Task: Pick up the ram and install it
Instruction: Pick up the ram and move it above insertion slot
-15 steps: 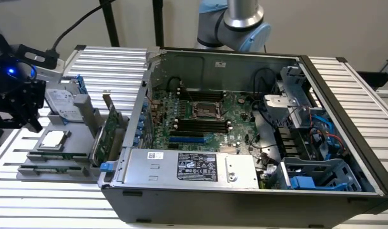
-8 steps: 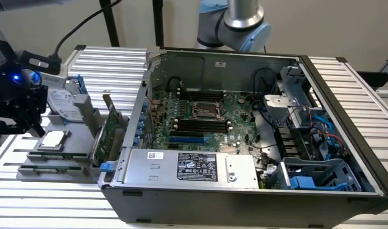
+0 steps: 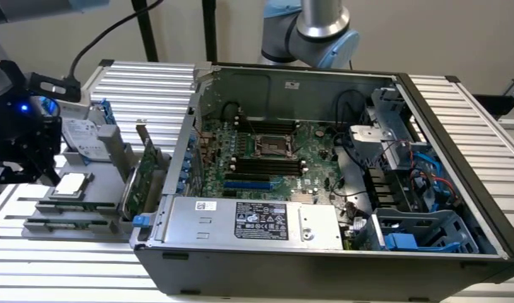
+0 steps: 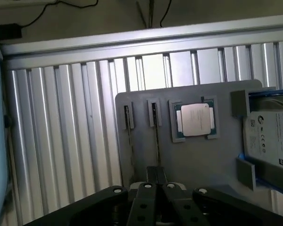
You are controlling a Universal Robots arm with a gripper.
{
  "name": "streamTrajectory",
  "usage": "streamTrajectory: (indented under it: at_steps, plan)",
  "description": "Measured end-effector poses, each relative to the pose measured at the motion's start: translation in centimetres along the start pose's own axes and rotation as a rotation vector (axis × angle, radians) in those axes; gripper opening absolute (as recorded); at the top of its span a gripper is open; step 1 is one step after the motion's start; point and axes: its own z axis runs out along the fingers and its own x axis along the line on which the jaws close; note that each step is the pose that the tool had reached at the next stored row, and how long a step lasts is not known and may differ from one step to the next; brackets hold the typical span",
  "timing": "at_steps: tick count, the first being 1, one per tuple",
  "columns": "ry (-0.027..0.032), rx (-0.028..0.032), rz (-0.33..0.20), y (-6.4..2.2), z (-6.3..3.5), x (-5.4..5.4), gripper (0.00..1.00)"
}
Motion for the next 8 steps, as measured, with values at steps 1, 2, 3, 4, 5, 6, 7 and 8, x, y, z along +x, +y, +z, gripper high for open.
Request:
streamTrajectory:
  at_steps: [1,2,3,4,5,6,7,8]
  plan:
    - [0.0001,0.0000,-0.003,-0.03,0.07,0.2,0.00]
    - [0.0002,0.0001,-0.005,-0.05,0.14,0.4,0.00]
    - [0.0003,0.0001,-0.008,-0.08,0.21,0.6,1.00]
    - [0.0003,0.0003,-0.010,-0.11,0.30,0.9,1.00]
    - [0.0005,0.0002,-0.013,-0.14,0.40,1.1,1.00]
    - [0.0006,0.0001,-0.015,-0.18,0.55,1.3,1.00]
    - [0.0008,0.0001,-0.018,-0.22,0.73,1.4,1.00]
    - [0.0007,0.0003,-0.021,-0.28,0.91,1.5,1.00]
